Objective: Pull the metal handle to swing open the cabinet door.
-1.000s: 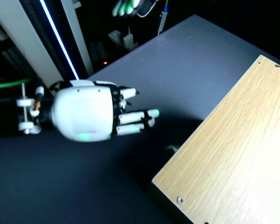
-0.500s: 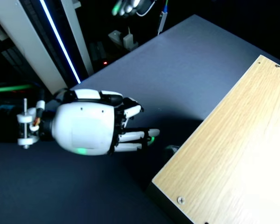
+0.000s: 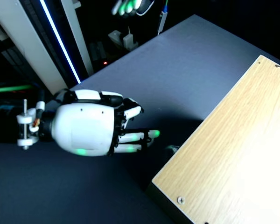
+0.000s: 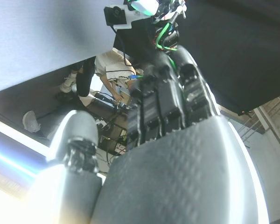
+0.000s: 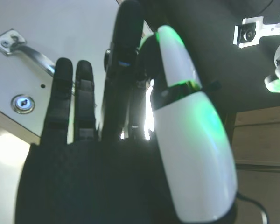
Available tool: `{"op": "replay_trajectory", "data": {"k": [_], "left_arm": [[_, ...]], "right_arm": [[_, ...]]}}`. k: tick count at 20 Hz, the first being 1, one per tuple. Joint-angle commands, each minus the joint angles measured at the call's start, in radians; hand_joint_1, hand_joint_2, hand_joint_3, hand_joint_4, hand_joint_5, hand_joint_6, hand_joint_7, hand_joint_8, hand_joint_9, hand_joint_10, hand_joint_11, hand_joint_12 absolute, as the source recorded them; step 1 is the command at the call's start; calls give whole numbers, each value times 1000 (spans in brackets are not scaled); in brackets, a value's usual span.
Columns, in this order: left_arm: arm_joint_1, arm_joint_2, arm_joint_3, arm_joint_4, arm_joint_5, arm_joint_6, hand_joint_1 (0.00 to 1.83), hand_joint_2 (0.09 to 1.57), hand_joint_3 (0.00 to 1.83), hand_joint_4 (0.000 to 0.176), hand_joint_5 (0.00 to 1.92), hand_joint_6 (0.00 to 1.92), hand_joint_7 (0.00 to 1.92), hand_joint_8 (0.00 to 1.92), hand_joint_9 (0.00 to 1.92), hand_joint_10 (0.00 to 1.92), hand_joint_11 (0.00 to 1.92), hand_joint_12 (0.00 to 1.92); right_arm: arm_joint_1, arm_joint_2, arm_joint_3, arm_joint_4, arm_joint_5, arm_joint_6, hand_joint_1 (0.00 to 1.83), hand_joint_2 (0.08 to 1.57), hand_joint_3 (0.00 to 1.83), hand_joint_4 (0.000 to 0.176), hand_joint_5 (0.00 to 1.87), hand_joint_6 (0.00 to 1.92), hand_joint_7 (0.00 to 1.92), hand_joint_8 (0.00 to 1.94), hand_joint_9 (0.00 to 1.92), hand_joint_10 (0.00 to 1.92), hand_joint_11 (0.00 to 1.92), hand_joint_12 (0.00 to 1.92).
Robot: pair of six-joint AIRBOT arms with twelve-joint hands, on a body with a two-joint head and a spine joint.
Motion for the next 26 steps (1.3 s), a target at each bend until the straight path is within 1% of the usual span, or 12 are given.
{"op": "replay_trajectory", "data": {"k": [1, 2, 3, 5, 7, 8, 10, 13, 15, 18, 20, 26], "left_arm": [[-7, 6, 1, -96, -19, 6, 0, 1395, 0, 0, 119, 2, 111, 2, 72, 3, 0, 178], [-7, 6, 1, -96, -19, 6, 0, 1395, 0, 0, 119, 2, 111, 2, 72, 3, 0, 178], [-7, 6, 1, -96, -19, 6, 0, 1336, 0, 0, 152, 8, 169, 9, 136, 5, 0, 232], [-7, 6, 1, -96, -19, 6, 0, 1331, 0, 0, 174, 8, 189, 8, 152, 4, 0, 283], [-7, 6, 1, -96, -19, 6, 0, 1231, 0, 13, 249, 2, 247, 3, 181, 3, 0, 446], [-7, 6, 1, -96, -19, 6, 0, 1174, 0, 72, 201, 3, 207, 5, 118, 4, 0, 336], [-7, 6, 1, -96, -19, 6, 0, 1126, 0, 112, 146, 2, 168, 2, 65, 2, 0, 190], [-7, 6, 1, -96, -19, 6, 0, 1081, 0, 106, 62, 0, 107, 0, 21, 0, 0, 105], [-7, 6, 1, -96, -19, 6, 0, 1064, 0, 56, 81, 1, 138, 1, 70, 4, 0, 198], [-7, 6, 1, -96, -19, 6, 0, 1052, 0, 44, 125, 6, 212, 9, 100, 5, 0, 231], [-7, 6, 1, -96, -19, 6, 0, 1055, 0, 72, 197, 12, 267, 6, 140, 4, 0, 274], [-7, 6, 1, -96, -19, 6, 0, 1043, 0, 92, 174, 2, 221, 0, 75, 2, 3, 4]], "right_arm": [[14, 6, 3, 48, 98, 17, 8, 1290, 3, 103, 6, 10, 10, 0, 1, 0, 0, 4], [15, 6, 3, 47, 98, 17, 8, 1290, 3, 103, 6, 10, 10, 0, 1, 0, 0, 4], [15, 6, 4, 45, 98, 17, 0, 1273, 0, 49, 0, 0, 0, 0, 0, 0, 0, 0], [15, 6, 5, 42, 98, 17, 0, 1263, 0, 28, 0, 0, 0, 0, 0, 0, 0, 0], [15, 6, 5, 41, 98, 17, 0, 1232, 0, 100, 0, 0, 0, 0, 0, 0, 0, 0], [15, 6, 5, 41, 98, 17, 0, 1214, 0, 123, 23, 9, 0, 0, 0, 0, 0, 0], [15, 6, 5, 41, 98, 17, 0, 1192, 0, 132, 35, 12, 15, 6, 0, 0, 0, 0], [15, 6, 6, 39, 99, 17, 0, 1154, 0, 99, 76, 7, 99, 19, 0, 0, 0, 0], [15, 6, 6, 39, 98, 17, 0, 1152, 0, 62, 81, 7, 104, 17, 0, 0, 0, 0], [15, 6, 6, 40, 99, 17, 0, 1150, 0, 3, 177, 3, 225, 5, 169, 9, 10, 249], [16, 6, 6, 39, 98, 17, 0, 1157, 3, 19, 246, 11, 306, 12, 211, 9, 0, 365], [24, 6, 17, 22, 97, 17, 0, 1127, 0, 72, 166, 0, 140, 0, 37, 0, 0, 0]]}}
